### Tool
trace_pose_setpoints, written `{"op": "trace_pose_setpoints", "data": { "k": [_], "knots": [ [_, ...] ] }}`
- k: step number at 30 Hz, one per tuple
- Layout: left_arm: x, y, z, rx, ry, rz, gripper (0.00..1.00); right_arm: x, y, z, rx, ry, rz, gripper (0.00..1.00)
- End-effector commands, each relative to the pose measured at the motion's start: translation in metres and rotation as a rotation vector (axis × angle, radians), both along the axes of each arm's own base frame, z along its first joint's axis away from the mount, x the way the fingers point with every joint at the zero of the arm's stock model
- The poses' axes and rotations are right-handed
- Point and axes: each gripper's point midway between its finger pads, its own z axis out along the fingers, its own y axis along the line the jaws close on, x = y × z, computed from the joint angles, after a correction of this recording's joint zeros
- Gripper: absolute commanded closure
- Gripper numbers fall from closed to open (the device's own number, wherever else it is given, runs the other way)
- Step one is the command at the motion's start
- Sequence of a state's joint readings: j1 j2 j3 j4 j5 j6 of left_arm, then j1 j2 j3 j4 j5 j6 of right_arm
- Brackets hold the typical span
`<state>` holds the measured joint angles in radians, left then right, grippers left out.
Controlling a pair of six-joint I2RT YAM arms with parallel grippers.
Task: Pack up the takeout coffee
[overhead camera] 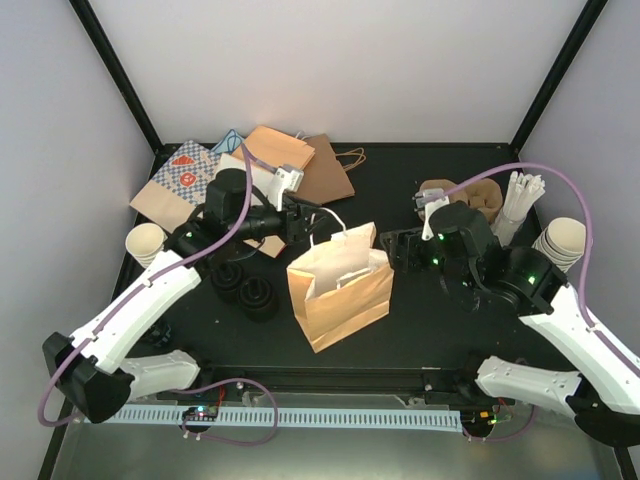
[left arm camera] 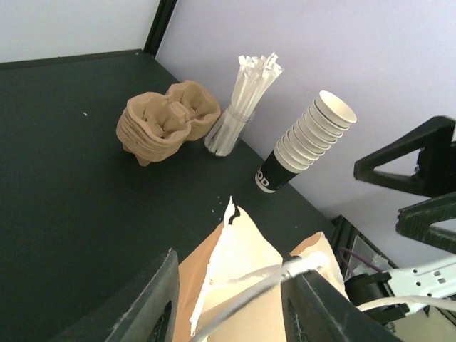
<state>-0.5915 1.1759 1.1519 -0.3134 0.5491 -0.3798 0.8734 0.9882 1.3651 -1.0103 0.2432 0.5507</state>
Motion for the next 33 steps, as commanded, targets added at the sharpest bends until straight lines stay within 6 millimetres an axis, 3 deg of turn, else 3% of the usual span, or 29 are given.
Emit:
{"op": "trace_pose_setpoints", "data": {
  "k": [1,9,21,28,33],
  "knots": [
    [-0.008,0.008,0.028,-0.01,-0.084,0.014,0.55,-0.007,0.003,0.0,0.071,0.033,0.004,0.25],
    [-0.026,0.017,0.032,0.003,-0.073,-0.01,0.41,-0.008,-0.013,-0.029,-0.004,0.081,-0.057,0.23],
    [-0.061,0.05,0.02,0.097,-0.076,0.013,0.2,-0.012,-0.024,-0.039,-0.043,0.065,-0.062,0.23],
    [-0.065,0.065,0.004,0.171,-0.07,0.056,0.03,-0.016,-0.034,-0.05,-0.075,0.076,-0.075,0.22],
    [-0.064,0.062,-0.003,0.182,-0.05,0.045,0.03,-0.018,-0.055,-0.059,-0.107,0.069,-0.156,0.22]
  ]
}}
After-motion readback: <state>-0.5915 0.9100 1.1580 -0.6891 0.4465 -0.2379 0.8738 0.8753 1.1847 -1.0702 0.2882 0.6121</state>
